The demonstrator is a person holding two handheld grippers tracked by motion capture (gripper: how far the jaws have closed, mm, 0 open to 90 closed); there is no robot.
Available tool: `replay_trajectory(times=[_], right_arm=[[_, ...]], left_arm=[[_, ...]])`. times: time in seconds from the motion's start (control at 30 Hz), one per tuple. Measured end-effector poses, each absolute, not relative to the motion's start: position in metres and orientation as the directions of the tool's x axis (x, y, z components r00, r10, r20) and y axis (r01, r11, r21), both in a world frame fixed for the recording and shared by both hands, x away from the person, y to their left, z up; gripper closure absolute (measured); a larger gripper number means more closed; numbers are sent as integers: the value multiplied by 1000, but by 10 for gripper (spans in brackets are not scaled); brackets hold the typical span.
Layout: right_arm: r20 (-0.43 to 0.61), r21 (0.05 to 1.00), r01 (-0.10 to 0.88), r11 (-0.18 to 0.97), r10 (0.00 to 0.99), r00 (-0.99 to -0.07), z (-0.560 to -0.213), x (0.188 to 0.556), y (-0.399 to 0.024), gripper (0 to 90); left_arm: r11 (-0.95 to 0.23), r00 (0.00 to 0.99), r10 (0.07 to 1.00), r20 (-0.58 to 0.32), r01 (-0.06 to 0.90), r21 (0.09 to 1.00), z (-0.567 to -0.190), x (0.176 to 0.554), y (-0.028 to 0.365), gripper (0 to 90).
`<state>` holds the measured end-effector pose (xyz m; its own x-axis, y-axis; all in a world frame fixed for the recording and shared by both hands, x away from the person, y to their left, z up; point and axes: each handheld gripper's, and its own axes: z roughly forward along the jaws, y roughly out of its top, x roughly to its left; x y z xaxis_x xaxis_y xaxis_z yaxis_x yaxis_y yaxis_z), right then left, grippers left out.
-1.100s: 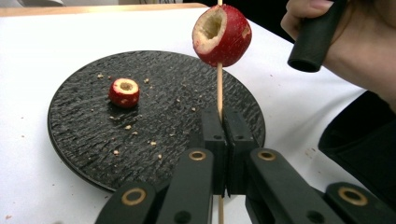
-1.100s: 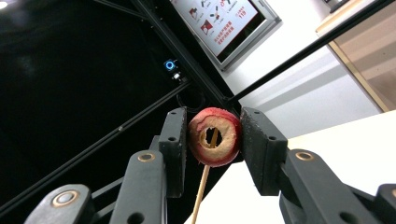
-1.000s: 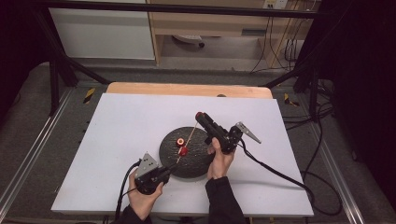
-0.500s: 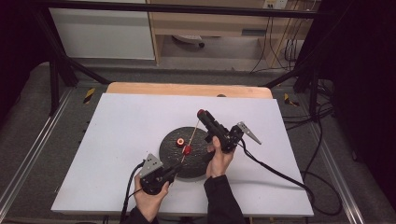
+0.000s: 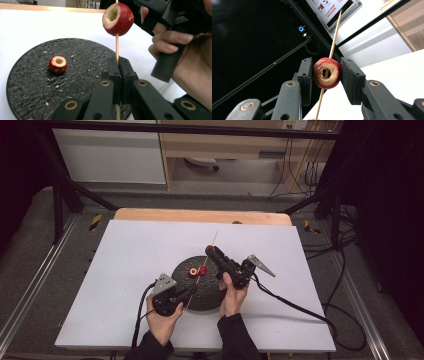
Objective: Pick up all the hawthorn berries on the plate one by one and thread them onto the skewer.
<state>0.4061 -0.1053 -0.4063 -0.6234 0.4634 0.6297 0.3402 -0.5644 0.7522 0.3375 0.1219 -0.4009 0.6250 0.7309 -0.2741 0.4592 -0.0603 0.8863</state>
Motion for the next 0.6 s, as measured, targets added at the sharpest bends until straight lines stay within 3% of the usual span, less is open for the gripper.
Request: replay_trajectory(times=[0.6], right_arm=[[601, 792, 389, -471, 489, -632, -411, 399, -102, 621]], left_arm=[[-84, 645, 715, -269, 461, 883, -402, 346, 127, 889]])
